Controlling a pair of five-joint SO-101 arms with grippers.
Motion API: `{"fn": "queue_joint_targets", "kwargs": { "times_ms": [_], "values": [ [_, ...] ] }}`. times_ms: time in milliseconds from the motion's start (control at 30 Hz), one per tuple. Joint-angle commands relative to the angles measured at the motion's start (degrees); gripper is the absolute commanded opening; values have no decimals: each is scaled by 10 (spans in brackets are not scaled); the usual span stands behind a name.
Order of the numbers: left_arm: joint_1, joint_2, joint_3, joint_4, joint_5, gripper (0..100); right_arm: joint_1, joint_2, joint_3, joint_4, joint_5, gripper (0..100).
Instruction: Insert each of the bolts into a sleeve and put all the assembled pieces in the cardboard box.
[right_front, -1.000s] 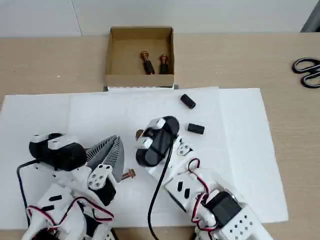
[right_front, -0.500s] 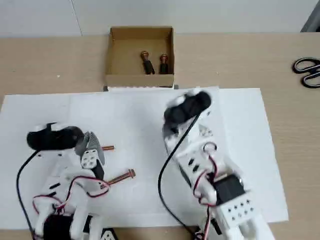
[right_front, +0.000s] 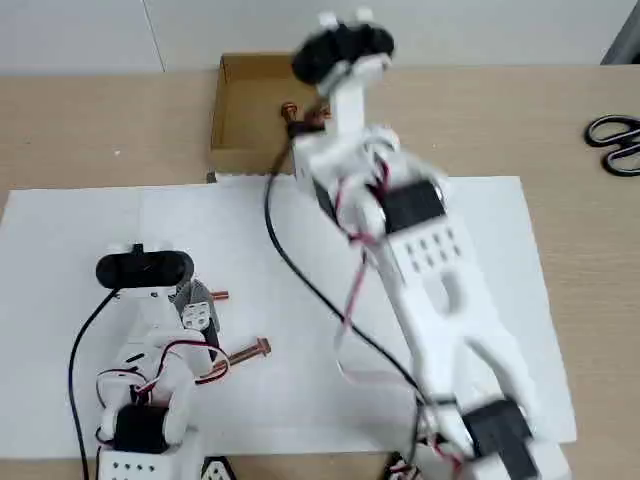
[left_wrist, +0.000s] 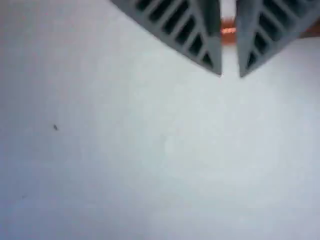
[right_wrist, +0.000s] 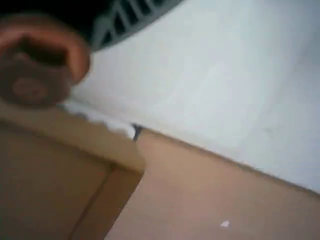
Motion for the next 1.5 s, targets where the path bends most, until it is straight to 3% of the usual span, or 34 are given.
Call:
{"fn": "queue_joint_targets", "kwargs": {
  "times_ms": [0, 267, 433, 700, 867, 1100, 1333, 1467],
  "values": [
    [-3, -5, 15, -35, -4, 6, 19, 111, -196, 13, 10, 2],
    [0, -5, 31, -58, -4, 6, 36, 370, -451, 12, 11, 2],
    [1, -5, 31, -58, -5, 6, 33, 524, -590, -9, 50, 2],
    [1, -5, 31, -58, -5, 6, 36, 683, -726, -38, 76, 4],
    [1, -5, 31, -58, -4, 6, 37, 704, -731, -28, 111, 24],
    [1, -5, 31, -58, -4, 6, 36, 702, -736, 23, 139, 250],
    [0, -5, 31, -58, -4, 6, 43, 625, -766, 36, 149, 256],
    [0, -5, 31, -58, -4, 6, 45, 559, -768, 134, 146, 256]
  ]
}}
